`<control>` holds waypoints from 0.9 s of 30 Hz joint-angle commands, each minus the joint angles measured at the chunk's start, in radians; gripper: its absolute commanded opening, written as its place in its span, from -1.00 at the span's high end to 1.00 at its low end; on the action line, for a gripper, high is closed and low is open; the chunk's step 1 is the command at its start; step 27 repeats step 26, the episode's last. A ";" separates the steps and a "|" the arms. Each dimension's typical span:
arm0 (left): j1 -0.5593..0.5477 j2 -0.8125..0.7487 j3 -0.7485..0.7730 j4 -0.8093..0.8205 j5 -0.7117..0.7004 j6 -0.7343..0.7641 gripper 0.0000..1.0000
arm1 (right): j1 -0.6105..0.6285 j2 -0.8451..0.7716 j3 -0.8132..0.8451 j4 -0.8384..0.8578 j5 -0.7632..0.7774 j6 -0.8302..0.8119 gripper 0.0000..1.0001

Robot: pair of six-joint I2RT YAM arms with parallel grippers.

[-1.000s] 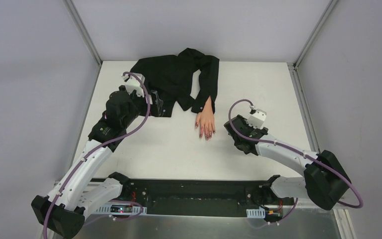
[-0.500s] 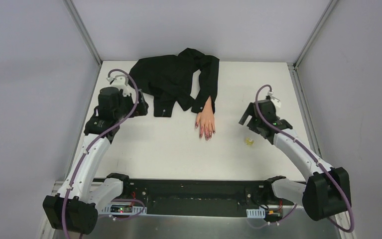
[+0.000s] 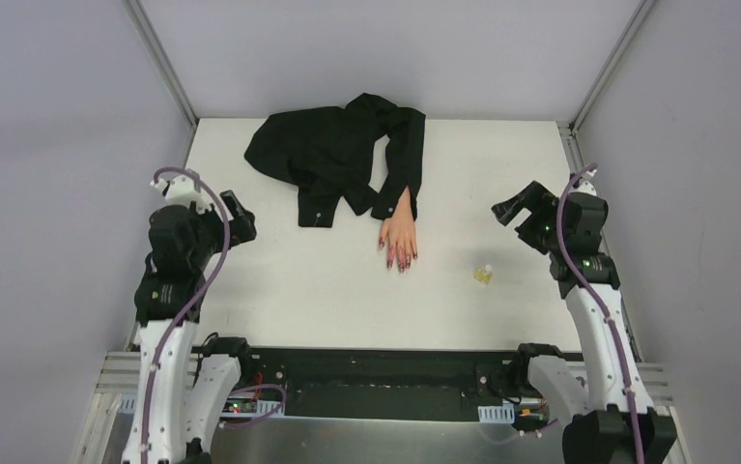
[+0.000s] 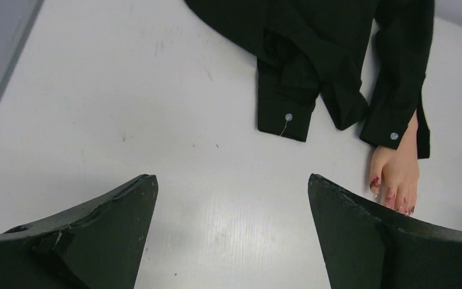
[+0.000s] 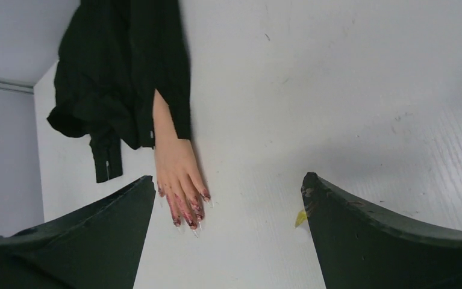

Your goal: Paint the nails

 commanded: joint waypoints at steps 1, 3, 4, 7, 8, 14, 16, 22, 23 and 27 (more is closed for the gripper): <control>0.000 -0.177 -0.045 -0.027 -0.078 0.030 -0.98 | -0.016 -0.165 -0.037 0.103 -0.058 -0.034 -0.88; 0.000 -0.222 -0.070 -0.032 -0.075 0.024 -0.98 | -0.016 -0.245 -0.087 0.160 -0.046 -0.036 -0.88; 0.000 -0.237 -0.085 -0.034 -0.070 0.016 -0.98 | -0.016 -0.289 -0.116 0.186 -0.038 -0.039 -0.88; 0.000 -0.264 -0.121 -0.036 -0.065 -0.002 -0.98 | -0.016 -0.423 -0.222 0.260 -0.007 -0.050 -0.88; 0.000 -0.270 -0.124 -0.038 -0.064 -0.003 -0.98 | -0.016 -0.465 -0.249 0.275 0.002 -0.054 -0.88; 0.000 -0.296 -0.134 -0.040 -0.038 0.007 -0.99 | -0.016 -0.638 -0.344 0.264 0.062 -0.071 -0.88; 0.000 -0.292 -0.131 -0.040 -0.038 0.012 -0.99 | -0.016 -0.659 -0.351 0.250 0.071 -0.078 -0.88; 0.000 -0.286 -0.135 -0.042 -0.020 0.038 -0.99 | -0.016 -0.658 -0.351 0.245 0.071 -0.081 -0.88; 0.000 -0.287 -0.135 -0.042 -0.017 0.038 -0.99 | -0.016 -0.658 -0.352 0.246 0.071 -0.082 -0.88; 0.000 -0.286 -0.134 -0.041 -0.015 0.039 -0.99 | -0.016 -0.658 -0.353 0.246 0.069 -0.084 -0.88</control>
